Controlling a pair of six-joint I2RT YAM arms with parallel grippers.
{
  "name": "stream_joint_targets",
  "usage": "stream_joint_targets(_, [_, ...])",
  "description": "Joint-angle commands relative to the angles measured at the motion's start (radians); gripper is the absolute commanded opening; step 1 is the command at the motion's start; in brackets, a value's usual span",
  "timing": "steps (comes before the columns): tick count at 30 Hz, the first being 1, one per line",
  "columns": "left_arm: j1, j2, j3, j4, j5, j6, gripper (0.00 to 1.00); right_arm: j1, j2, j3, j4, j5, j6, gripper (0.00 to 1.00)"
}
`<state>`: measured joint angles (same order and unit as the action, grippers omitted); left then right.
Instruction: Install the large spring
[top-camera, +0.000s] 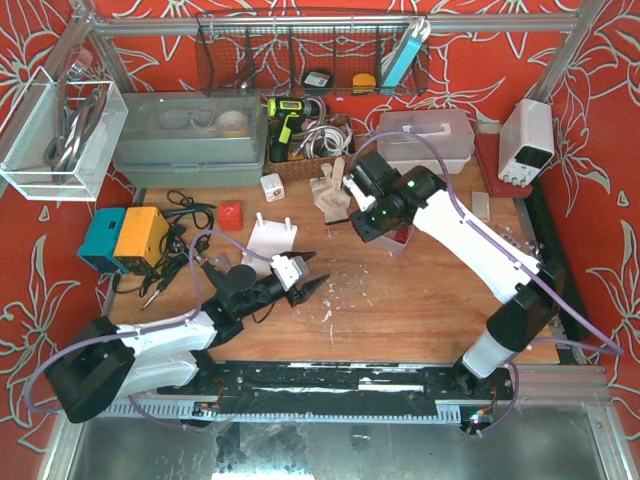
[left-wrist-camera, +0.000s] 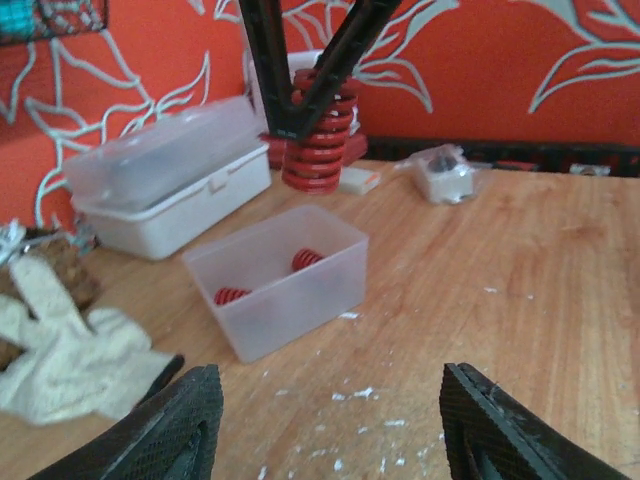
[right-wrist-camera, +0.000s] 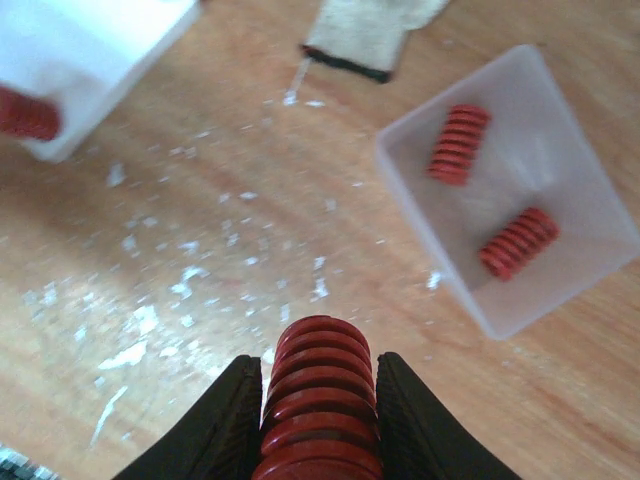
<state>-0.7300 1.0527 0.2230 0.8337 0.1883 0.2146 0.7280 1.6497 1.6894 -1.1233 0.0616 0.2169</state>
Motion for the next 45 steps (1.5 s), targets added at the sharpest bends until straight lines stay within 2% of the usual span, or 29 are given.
stream_joint_targets(1, [-0.018, 0.033, 0.028, 0.115, 0.123, 0.13, 0.65, 0.046, -0.081, -0.062, -0.023, -0.127, -0.008, 0.0])
stream_joint_targets(4, [-0.032, 0.07, 0.027, 0.146, 0.115, 0.171, 0.74, 0.075, -0.092, -0.079, -0.023, -0.163, 0.003, 0.0])
stream_joint_targets(9, [-0.054, 0.128, 0.061, 0.139, 0.1, 0.199, 0.76, 0.107, -0.083, -0.08, -0.027, -0.212, 0.021, 0.0])
stream_joint_targets(19, [-0.081, 0.22, 0.151, 0.137, 0.154, 0.154, 0.68, 0.175, -0.049, -0.08, -0.022, -0.229, 0.046, 0.0])
stream_joint_targets(26, [-0.092, 0.305, 0.192, 0.115, 0.124, 0.154, 0.63, 0.192, -0.039, -0.095, -0.002, -0.237, 0.057, 0.0])
stream_joint_targets(29, [-0.092, 0.311, 0.196, 0.116, 0.13, 0.149, 0.57, 0.196, -0.037, -0.1, -0.003, -0.234, 0.053, 0.0])
stream_joint_targets(37, [-0.092, 0.31, 0.198, 0.106, 0.155, 0.142, 0.49, 0.2, -0.017, -0.109, -0.006, -0.23, 0.053, 0.0])
stream_joint_targets(40, [-0.092, 0.31, 0.196, 0.106, 0.153, 0.142, 0.38, 0.202, -0.016, -0.108, 0.001, -0.235, 0.053, 0.0])
stream_joint_targets(45, [-0.092, 0.307, 0.193, 0.096, 0.165, 0.147, 0.12, 0.202, -0.011, -0.114, 0.001, -0.236, 0.046, 0.0])
